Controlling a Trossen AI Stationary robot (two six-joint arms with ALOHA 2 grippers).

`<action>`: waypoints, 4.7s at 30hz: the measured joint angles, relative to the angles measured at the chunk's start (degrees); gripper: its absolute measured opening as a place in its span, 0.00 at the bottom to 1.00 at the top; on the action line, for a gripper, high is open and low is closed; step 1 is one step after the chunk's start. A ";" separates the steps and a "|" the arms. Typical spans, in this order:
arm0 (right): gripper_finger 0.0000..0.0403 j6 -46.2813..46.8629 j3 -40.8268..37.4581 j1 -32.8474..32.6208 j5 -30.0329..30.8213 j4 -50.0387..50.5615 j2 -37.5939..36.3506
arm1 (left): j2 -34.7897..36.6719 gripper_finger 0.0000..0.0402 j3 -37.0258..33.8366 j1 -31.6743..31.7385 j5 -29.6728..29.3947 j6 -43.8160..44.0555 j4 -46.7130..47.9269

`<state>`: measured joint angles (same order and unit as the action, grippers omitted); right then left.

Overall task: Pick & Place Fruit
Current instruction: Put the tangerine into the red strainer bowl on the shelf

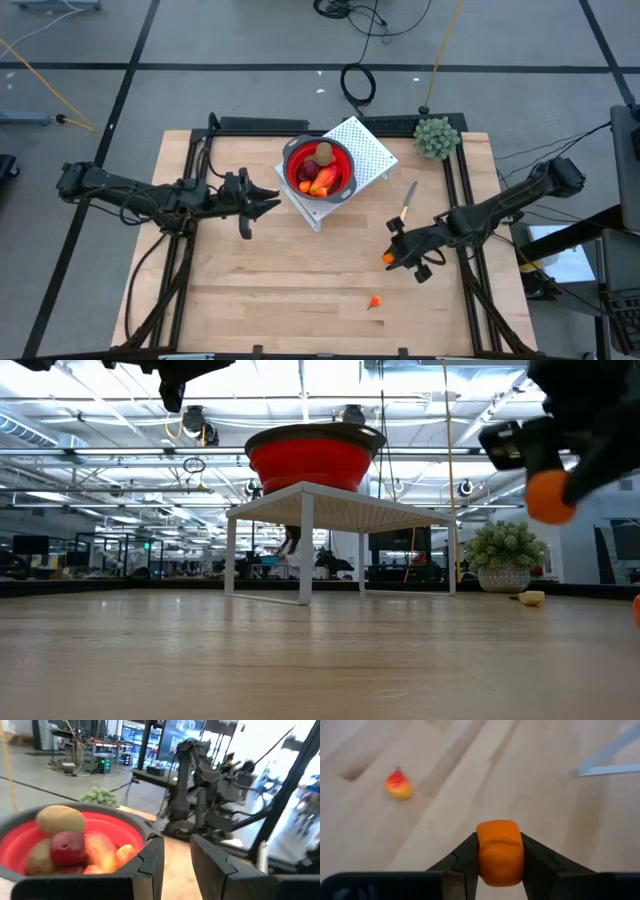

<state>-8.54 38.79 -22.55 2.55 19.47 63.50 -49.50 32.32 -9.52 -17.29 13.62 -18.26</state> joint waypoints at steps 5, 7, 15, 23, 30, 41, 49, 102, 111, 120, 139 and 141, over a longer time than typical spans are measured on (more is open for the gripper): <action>0.25 -3.69 2.05 0.00 8.18 2.27 -3.95 | 0.00 0.23 0.00 -0.25 2.75 3.70 -3.90; 0.25 -5.27 2.70 0.13 11.87 2.24 -5.47 | 0.00 0.23 0.00 -0.68 2.80 3.70 -5.68; 0.26 -10.73 5.94 3.58 22.46 -0.34 -9.80 | -1.47 0.23 0.01 -2.62 -0.74 3.42 -13.99; 0.26 -20.48 6.39 5.40 26.14 -21.08 -10.88 | -7.86 0.23 2.99 -3.39 -2.77 3.34 -19.00; 0.25 -30.50 6.44 5.33 26.22 -36.88 -10.42 | -15.78 0.23 14.44 -3.37 -3.85 1.09 -10.98; 0.26 -34.37 6.44 5.23 25.41 -45.76 -10.31 | -26.13 0.23 30.53 -3.28 -4.36 1.07 0.11; 0.26 -34.35 6.44 3.90 21.18 -46.25 -10.31 | -33.94 0.23 39.13 -2.84 -4.28 -1.50 3.35; 0.27 -45.13 6.37 1.27 21.20 -44.96 -7.63 | -44.31 0.80 43.54 3.45 9.78 21.42 -2.96; 0.27 -44.57 6.37 2.48 21.20 -44.43 -7.55 | -45.69 0.80 44.94 3.45 10.20 21.26 -3.29; 0.27 -44.20 6.37 4.67 18.11 -44.96 -7.54 | -46.21 0.80 44.96 3.50 11.29 21.36 -2.65; 0.27 -43.18 6.37 6.87 16.75 -48.00 -4.30 | -46.12 0.80 44.96 4.42 13.45 21.18 -1.44; 0.27 -43.18 6.37 7.23 16.81 -48.02 -4.30 | -46.12 0.80 44.96 4.52 13.49 21.23 -0.99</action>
<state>-51.72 45.17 -15.32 19.35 -28.56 59.20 -95.61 77.28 -5.00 -3.80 34.85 -19.25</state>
